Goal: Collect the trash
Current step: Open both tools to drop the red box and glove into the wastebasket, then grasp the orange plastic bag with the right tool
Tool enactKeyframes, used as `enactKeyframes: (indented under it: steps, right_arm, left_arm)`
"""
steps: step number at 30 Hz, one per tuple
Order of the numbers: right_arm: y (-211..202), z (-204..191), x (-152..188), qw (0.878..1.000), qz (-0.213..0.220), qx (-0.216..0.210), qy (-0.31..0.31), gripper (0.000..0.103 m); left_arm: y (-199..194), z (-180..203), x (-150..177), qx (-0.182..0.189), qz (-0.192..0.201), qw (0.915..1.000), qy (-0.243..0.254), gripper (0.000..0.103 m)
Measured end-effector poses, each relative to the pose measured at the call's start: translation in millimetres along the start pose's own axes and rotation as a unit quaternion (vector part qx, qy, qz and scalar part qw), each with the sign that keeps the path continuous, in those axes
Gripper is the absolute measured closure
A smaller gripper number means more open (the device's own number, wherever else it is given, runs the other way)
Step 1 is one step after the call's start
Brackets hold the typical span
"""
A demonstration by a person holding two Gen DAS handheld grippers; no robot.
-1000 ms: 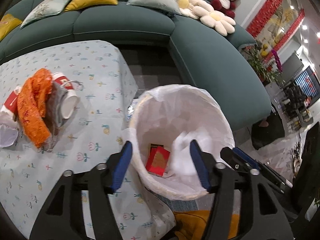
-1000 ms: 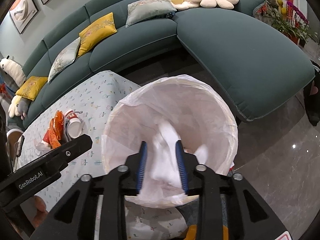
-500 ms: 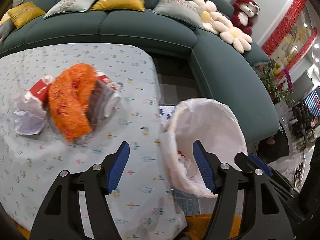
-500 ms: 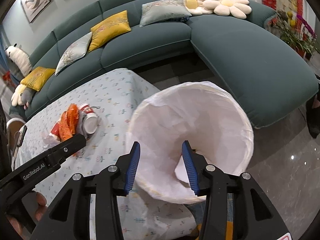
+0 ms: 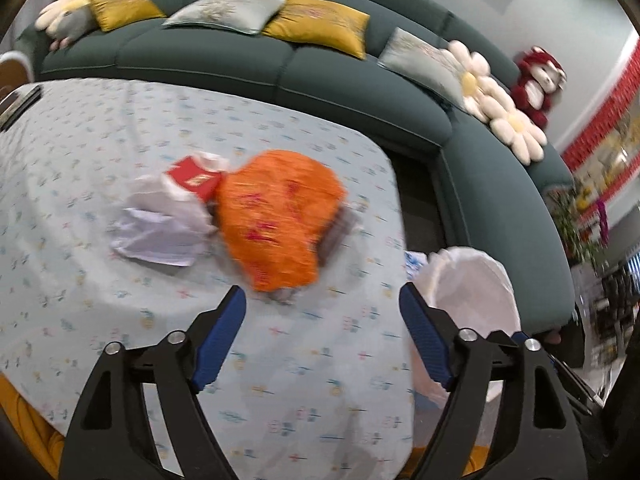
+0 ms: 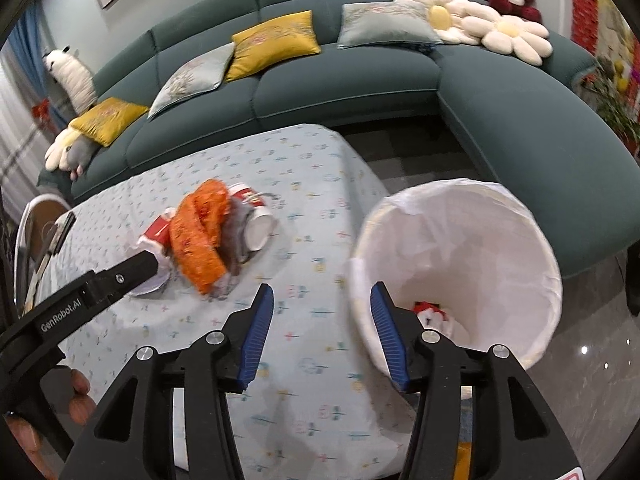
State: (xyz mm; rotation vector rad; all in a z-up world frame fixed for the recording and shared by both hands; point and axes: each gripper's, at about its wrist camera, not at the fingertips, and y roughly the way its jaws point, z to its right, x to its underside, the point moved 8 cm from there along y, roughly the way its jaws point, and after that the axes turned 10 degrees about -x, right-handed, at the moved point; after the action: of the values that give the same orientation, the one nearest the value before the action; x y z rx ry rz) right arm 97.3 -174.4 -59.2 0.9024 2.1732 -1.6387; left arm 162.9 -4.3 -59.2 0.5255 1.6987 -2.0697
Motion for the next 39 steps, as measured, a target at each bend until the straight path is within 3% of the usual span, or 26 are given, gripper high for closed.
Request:
enactKeyframes:
  steps: [12,17,31,39]
  right_arm:
    - [44.8,-66.6,6.4,0.998,-0.039,-0.028,-0.042,0.053]
    - [69.6,-83.7,3.1,0.996,-0.052,-0.04,-0.053,0.048]
    - [141.8,-106.8,-18.3,0.993,-0.086,-0.06,-0.06,0.048]
    - [171.4,-110.7,-20.6,0.991,-0.104,-0.063,-0.057,0.048]
  left_arm:
    - [7.1,-102.5,-15.4,-0.058,0.002,0.9934,-0.1,0.021]
    - [16.8,-125.7,-22.8,-0.08,0.0,0.9888,-0.126,0.016]
    - [80.9,-130.7,-60.4,-0.07,-0.062,0.9742,-0.205,0.013]
    - [99.0,-125.4,-63.8,-0.076,-0.067,0.9784,-0.18,0.025]
